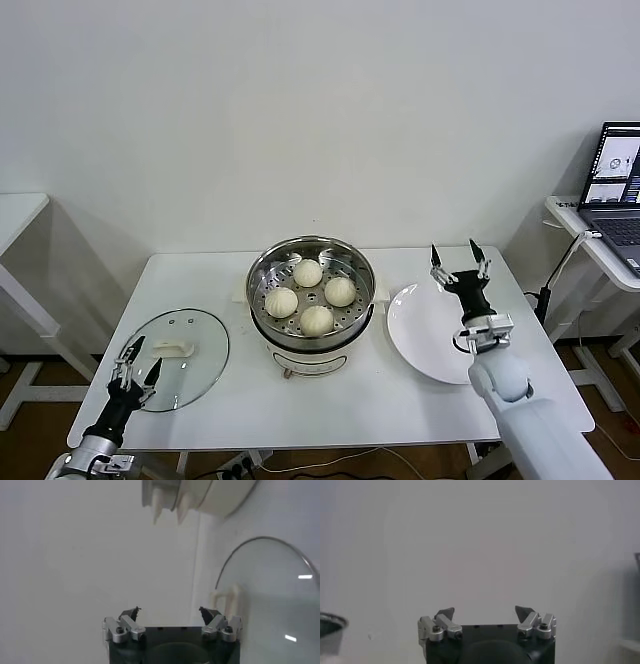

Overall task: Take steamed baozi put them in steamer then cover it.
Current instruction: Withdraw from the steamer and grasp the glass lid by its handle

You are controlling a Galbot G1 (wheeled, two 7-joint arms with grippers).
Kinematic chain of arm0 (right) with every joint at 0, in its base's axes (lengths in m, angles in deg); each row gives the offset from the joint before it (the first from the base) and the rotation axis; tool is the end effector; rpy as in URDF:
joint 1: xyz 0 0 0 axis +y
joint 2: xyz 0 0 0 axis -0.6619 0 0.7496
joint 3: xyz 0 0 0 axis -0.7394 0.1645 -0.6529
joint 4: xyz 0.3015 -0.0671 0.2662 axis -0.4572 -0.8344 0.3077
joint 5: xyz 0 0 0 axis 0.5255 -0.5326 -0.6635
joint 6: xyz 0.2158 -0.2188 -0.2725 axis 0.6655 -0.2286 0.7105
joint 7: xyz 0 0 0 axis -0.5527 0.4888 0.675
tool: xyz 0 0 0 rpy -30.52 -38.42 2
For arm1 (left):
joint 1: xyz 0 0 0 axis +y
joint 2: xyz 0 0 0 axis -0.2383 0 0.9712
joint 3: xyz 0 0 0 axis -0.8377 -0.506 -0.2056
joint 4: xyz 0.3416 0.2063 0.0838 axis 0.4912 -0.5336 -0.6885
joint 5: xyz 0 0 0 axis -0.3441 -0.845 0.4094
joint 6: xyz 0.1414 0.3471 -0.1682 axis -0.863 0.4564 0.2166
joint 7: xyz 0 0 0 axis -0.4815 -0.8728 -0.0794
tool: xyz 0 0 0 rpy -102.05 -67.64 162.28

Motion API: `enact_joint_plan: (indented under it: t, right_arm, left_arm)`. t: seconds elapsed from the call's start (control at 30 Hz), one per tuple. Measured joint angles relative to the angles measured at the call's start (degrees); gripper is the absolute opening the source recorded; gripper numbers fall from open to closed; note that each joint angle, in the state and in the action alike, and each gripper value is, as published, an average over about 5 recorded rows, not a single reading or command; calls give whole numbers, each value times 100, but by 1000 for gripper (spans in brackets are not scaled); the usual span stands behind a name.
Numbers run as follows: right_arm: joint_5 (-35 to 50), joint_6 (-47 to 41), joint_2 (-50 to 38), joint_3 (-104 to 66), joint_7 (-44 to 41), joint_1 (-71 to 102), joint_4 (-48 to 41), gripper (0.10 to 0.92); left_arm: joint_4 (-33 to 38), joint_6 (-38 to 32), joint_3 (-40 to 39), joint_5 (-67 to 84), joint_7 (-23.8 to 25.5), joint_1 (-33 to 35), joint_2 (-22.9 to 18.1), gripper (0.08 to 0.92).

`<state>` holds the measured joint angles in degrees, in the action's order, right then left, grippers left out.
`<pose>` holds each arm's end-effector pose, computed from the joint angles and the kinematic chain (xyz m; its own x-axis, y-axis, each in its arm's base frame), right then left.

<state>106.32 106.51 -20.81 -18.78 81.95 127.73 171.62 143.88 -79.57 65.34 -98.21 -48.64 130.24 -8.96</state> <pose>0.4248 -0.1449 -0.4100 -0.9762 -0.0401 -0.2130 -0.0167 0.9937 -0.1107 0.2127 0.2305 -0.4679 -0.9929 0.1084 0.0494 0.0609 0.1059 0.9925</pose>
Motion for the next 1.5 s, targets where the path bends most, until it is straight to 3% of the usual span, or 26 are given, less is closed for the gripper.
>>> enact_joint_plan:
  t: [0.53,1.33,1.5]
  right_arm:
    - [-309,110,447,-461,61,655,59,823]
    - [-502,158,623,-577,59,824,100,823]
    - [-523,154,629,-579,66,833,139,823]
  left_arm:
    - [-865,12,-299,-514,-376,-746,-98,823]
    - [-1495,333,-581,-782,-492,-1457,-190,823]
    - [-1629,433,-631,-811,-478,-1577,-199,754]
